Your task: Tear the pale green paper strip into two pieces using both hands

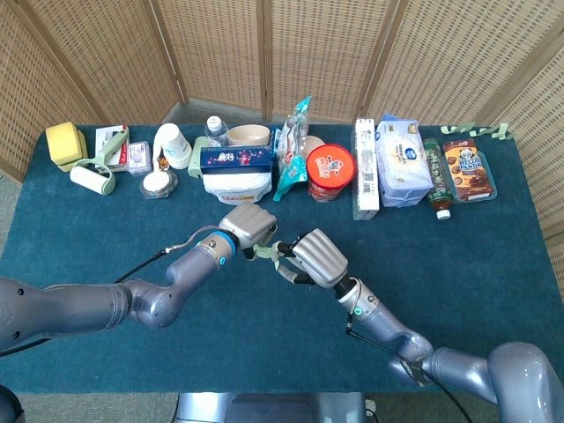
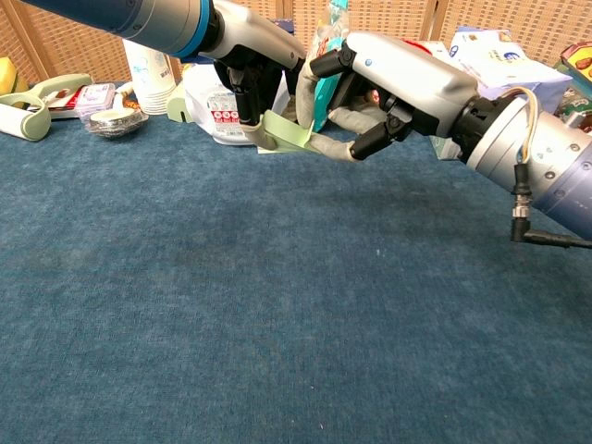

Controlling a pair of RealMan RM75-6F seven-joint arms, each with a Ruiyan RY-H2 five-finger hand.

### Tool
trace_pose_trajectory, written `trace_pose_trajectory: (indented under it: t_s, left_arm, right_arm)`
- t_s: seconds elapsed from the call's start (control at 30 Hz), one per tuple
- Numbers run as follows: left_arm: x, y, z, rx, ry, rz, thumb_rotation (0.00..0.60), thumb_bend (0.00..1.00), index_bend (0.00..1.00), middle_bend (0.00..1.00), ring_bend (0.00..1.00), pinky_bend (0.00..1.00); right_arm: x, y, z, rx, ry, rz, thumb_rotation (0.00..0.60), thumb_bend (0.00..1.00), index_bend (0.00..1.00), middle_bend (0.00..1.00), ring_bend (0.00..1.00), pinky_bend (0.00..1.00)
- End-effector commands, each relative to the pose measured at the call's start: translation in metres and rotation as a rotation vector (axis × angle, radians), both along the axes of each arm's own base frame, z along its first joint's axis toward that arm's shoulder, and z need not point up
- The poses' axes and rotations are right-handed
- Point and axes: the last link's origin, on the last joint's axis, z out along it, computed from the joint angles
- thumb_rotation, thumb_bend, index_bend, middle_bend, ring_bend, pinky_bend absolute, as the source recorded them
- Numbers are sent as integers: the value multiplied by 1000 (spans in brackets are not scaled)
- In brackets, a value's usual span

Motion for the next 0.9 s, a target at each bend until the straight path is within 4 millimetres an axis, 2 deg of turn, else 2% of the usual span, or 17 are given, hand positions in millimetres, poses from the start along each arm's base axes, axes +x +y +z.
trace_pose_trajectory:
  t_s: [0.03, 0.4, 0.73, 0.9]
  left_arm:
    - [0, 0, 0, 0, 0, 0, 600, 374, 583, 1000, 1000, 1000]
    - [0, 1, 0, 3, -2, 5, 600, 374, 583, 1000, 1000, 1000]
    - [-1, 1, -2, 4, -3, 6, 600, 374, 583, 1000, 1000, 1000]
    - [-1, 0, -3, 1, -4, 4, 600, 374, 583, 1000, 1000, 1000]
  right_arm:
    - [0, 0, 0, -1, -1, -1, 600, 393, 555, 1000, 938, 815]
    - [1, 0, -1, -2, -7, -6, 600, 393, 626, 1000, 940, 815]
    - [2, 0, -2, -1, -27, -12, 600, 405, 759, 1000, 952, 815]
    - [1, 1, -3, 4, -34, -16, 600, 410, 780, 1000, 954, 815]
